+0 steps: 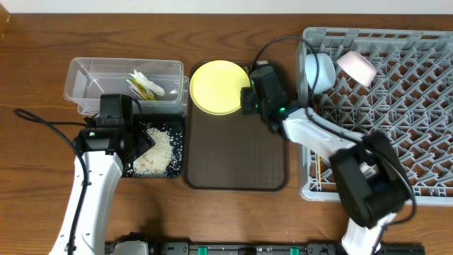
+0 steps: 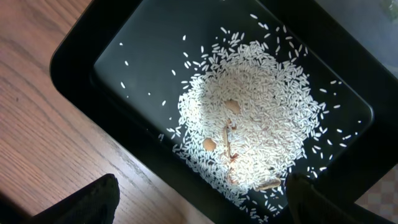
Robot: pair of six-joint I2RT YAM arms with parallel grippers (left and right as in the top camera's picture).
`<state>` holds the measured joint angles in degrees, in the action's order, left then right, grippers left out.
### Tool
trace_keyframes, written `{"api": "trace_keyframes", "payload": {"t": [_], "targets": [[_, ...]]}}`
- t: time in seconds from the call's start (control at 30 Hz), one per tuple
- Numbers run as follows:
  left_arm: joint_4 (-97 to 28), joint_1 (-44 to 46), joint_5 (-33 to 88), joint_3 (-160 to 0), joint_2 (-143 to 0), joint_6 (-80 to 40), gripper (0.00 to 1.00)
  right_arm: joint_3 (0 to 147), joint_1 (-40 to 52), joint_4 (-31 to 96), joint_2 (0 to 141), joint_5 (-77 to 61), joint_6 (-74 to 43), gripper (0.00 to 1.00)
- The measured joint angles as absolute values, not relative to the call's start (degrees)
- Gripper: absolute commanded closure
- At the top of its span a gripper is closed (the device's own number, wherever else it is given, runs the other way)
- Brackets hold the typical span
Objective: Sort waste into correct bins and load items into the dishwasher rack
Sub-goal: 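Grasp the yellow plate rim and lift it off the tray, then stand the yellow plate upright in the rack slots and release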
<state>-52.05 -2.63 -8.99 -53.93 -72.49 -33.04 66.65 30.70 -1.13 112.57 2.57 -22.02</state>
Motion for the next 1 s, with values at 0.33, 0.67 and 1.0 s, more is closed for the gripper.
{"api": "trace_keyframes", "payload": {"t": [0.33,0.67,1.0], "targets": [[-52.1,-2.6,-9.0,-53.9,-72.5,-33.0,0.12,67.1,31.4,-0.4,118.0,5.8,-28.9,0.79],[-52.1,-2.6,-9.0,-53.9,-72.5,-33.0,0.12,67.1,28.6,10.1,112.6,7.0,-30.2,0.99],[-52.0,-2.6,-9.0,-53.9,-72.5,-33.0,0.12,66.9,22.4,24.8,92.8,8.1,-19.1,0.99]]}}
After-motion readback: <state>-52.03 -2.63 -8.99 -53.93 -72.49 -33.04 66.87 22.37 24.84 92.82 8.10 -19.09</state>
